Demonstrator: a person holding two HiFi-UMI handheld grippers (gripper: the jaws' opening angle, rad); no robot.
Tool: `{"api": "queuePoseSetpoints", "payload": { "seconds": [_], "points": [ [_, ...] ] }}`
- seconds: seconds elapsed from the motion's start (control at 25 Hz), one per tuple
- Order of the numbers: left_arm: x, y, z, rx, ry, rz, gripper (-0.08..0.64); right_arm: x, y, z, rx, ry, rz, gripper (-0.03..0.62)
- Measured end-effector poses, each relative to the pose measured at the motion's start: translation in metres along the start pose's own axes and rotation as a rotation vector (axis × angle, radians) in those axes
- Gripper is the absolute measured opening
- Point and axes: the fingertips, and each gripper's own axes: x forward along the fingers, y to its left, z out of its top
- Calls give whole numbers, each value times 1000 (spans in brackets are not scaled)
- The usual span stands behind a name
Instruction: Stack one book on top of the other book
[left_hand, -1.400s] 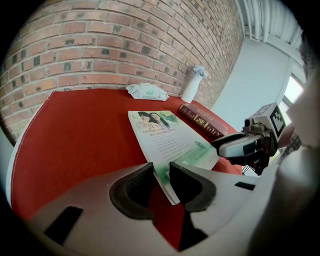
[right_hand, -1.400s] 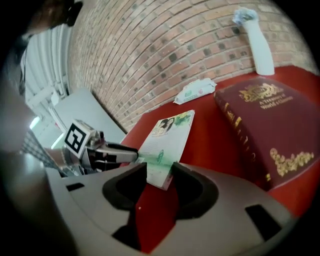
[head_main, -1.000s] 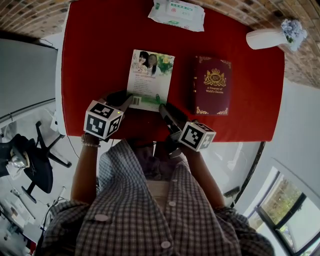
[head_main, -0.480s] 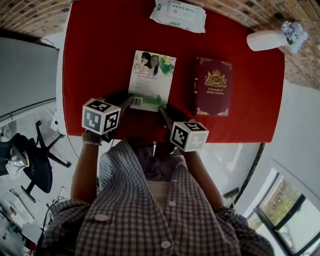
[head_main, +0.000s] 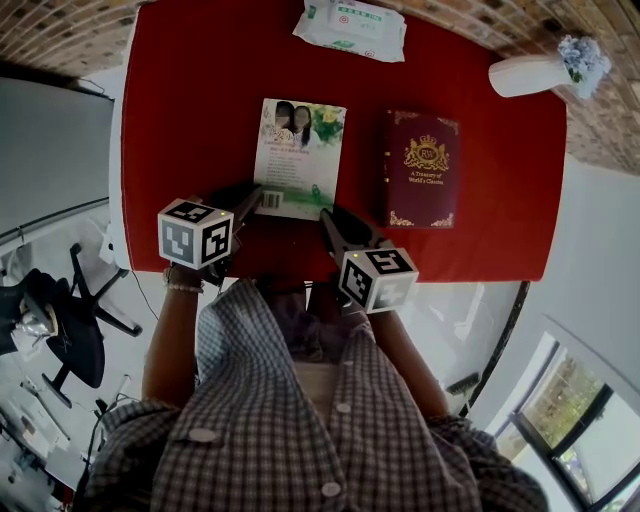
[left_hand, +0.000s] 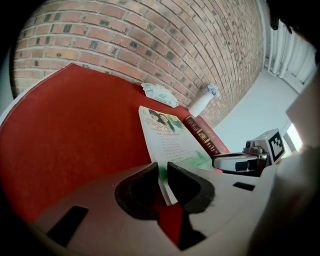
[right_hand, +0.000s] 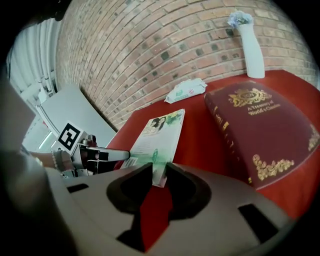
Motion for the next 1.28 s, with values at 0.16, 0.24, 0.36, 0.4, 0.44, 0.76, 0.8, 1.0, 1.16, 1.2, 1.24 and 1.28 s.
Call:
{"api": "queuePoseSetpoints", "payload": {
  "seconds": [0.16,0.24,0.36,0.4,0.44,0.76,0.8,1.0,1.16,1.2,1.24,1.28],
  "points": [
    [5,-8,0,-4,-3,-6,66,-13,2,13,-37,-3,-9,92],
    [8,-12,0,2,-3,-8,66,-19,1,18,-47,-5,-17,91],
    [14,-19,1,17,3,-18,66,-27,-3,20,-58,-15,-31,87],
    [17,-22,1,23,4,-22,66,-30,-4,20,-62,-19,-36,87],
    [19,-25,1,30,6,-26,66,-33,-5,21,-65,-22,-42,87],
    [32,-45,1,52,21,-60,66,-53,-16,30,-92,-100,-69,83],
    [34,-47,1,54,21,-62,66,-56,-16,31,-98,-104,-69,81],
    [38,-56,1,60,12,-73,66,-67,-14,40,-114,-115,-75,78],
    [44,-66,1,75,10,-95,66,-77,-17,43,-121,-103,-93,75],
    [46,-69,1,80,12,-101,66,-79,-19,43,-120,-102,-100,75],
    [47,-72,1,87,16,-106,66,-81,-22,42,-118,-101,-108,74],
    [49,-75,0,96,21,-112,66,-83,-26,41,-113,-100,-117,74]
  ]
}}
